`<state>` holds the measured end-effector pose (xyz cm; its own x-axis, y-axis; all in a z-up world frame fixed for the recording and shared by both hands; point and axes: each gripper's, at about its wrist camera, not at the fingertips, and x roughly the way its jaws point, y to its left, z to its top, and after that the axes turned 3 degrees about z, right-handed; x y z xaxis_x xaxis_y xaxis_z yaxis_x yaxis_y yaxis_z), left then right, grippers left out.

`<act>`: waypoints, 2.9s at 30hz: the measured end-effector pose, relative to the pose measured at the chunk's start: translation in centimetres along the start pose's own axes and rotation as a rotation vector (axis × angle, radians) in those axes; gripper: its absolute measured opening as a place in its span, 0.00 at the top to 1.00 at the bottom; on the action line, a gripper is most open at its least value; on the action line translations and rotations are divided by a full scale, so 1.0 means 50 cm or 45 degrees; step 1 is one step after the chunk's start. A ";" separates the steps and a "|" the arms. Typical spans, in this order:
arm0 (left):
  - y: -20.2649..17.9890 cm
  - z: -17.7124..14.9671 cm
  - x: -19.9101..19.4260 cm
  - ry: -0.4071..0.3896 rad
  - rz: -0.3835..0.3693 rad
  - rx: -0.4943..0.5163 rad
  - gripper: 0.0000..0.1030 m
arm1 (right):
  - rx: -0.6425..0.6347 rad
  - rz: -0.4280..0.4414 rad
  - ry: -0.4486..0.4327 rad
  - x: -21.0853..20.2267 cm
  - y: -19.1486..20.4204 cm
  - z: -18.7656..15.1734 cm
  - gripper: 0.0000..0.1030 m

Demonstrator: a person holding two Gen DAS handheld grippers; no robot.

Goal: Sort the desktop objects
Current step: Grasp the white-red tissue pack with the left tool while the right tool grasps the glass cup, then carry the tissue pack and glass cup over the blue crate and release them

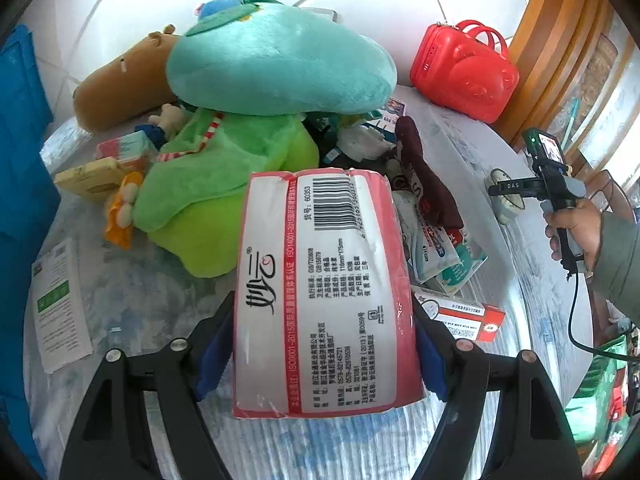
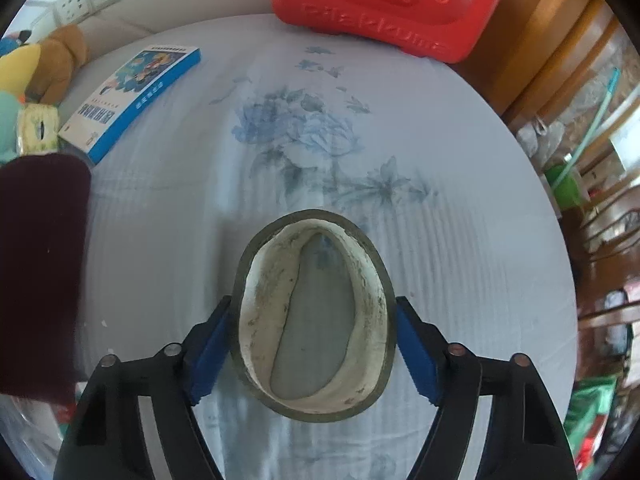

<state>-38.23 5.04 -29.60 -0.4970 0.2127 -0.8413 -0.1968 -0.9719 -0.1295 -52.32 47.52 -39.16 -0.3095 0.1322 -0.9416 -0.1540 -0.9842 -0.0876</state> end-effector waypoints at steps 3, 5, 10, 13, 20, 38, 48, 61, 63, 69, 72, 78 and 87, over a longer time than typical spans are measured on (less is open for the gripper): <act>0.005 0.003 -0.014 -0.014 0.001 -0.003 0.25 | -0.010 0.004 -0.019 -0.023 0.006 -0.011 0.31; 0.006 0.006 -0.028 -0.026 0.001 -0.003 0.25 | -0.016 0.022 -0.030 -0.048 0.012 -0.025 0.31; 0.007 0.013 -0.083 -0.075 0.002 -0.001 0.25 | -0.049 0.074 -0.064 -0.125 0.036 -0.059 0.32; 0.013 0.016 -0.136 -0.122 0.005 -0.013 0.25 | -0.087 0.114 -0.102 -0.193 0.062 -0.088 0.32; 0.048 0.017 -0.271 -0.246 0.067 -0.059 0.25 | -0.265 0.265 -0.214 -0.372 0.183 -0.169 0.32; 0.287 -0.009 -0.629 -0.571 0.172 -0.251 0.25 | -0.652 0.530 -0.502 -0.729 0.543 -0.232 0.32; 0.518 -0.037 -0.786 -0.672 0.263 -0.283 0.25 | -0.778 0.654 -0.623 -0.888 0.858 -0.256 0.32; 0.791 -0.083 -0.882 -0.698 0.397 -0.342 0.25 | -0.966 0.750 -0.683 -0.995 1.277 -0.249 0.33; 0.812 -0.084 -0.887 -0.705 0.406 -0.347 0.25 | -0.983 0.748 -0.681 -1.002 1.321 -0.240 0.33; 0.868 -0.087 -0.902 -0.728 0.412 -0.361 0.25 | -1.003 0.724 -0.675 -1.011 1.423 -0.206 0.33; 0.883 -0.088 -0.906 -0.737 0.409 -0.362 0.25 | -1.007 0.711 -0.688 -1.019 1.454 -0.193 0.33; 0.907 -0.090 -0.897 -0.733 0.423 -0.386 0.22 | -1.016 0.705 -0.699 -1.026 1.493 -0.177 0.32; 0.936 -0.111 -0.872 -0.661 0.465 -0.460 0.00 | -1.028 0.713 -0.673 -1.004 1.506 -0.187 0.01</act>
<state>-21.07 -50.30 -1.87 -0.8321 -0.1979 -0.5181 0.3047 -0.9437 -0.1289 -39.60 -34.34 -1.55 -0.5340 -0.5099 -0.6744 0.7281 -0.6828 -0.0602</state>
